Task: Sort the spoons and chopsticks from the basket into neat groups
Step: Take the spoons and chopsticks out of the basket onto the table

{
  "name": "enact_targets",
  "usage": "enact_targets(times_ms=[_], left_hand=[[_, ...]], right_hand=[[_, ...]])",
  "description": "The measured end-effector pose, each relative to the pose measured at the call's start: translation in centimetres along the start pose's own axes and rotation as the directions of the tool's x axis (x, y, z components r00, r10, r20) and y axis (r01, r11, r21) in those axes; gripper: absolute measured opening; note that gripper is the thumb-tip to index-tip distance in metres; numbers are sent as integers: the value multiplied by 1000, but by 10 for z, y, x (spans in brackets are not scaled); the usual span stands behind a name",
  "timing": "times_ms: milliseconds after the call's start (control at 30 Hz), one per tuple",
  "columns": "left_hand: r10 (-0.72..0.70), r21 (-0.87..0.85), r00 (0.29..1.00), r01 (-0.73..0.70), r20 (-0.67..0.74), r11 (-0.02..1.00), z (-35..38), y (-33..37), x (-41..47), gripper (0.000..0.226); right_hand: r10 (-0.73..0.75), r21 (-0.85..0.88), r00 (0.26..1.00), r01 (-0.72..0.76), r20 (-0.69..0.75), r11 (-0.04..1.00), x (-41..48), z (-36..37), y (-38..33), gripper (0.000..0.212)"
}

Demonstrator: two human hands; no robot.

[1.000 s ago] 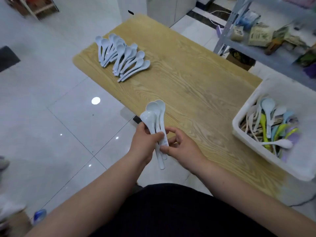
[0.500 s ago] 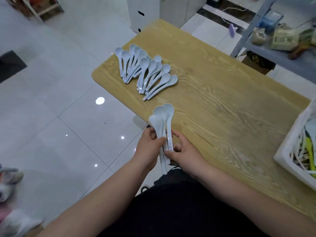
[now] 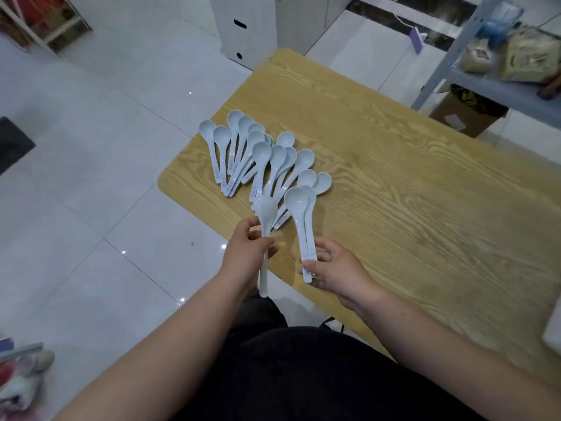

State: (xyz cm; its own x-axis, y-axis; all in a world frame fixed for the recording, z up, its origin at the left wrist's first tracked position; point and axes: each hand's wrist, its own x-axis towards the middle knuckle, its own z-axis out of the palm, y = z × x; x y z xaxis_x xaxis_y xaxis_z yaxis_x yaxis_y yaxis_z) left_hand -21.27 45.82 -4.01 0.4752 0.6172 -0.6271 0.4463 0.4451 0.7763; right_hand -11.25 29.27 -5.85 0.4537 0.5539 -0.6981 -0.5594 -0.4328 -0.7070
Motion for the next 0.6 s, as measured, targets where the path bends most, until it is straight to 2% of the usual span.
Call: enact_targets(times_ms=[167, 300, 400, 500, 600], left_hand=[[75, 204, 997, -73, 0, 976, -45, 45, 99, 33], [52, 275, 993, -80, 107, 958, -60, 74, 172, 32], [87, 396, 983, -145, 161, 907, -65, 93, 215, 33], [120, 498, 971, -210, 207, 841, -63, 106, 237, 37], [99, 598, 943, -280, 317, 751, -64, 114, 248, 50]], right_hand=[[-14, 14, 976, 18, -217, 1000, 56, 22, -25, 49], [-4, 29, 930, 15, -368, 999, 93, 47, -40, 49], [28, 49, 890, -7, -456, 999, 123, 65, -51, 46], [19, -53, 863, -53, -505, 997, 141, 75, -64, 40], [-41, -285, 865, -119, -499, 951, 147, 83, -74, 37]])
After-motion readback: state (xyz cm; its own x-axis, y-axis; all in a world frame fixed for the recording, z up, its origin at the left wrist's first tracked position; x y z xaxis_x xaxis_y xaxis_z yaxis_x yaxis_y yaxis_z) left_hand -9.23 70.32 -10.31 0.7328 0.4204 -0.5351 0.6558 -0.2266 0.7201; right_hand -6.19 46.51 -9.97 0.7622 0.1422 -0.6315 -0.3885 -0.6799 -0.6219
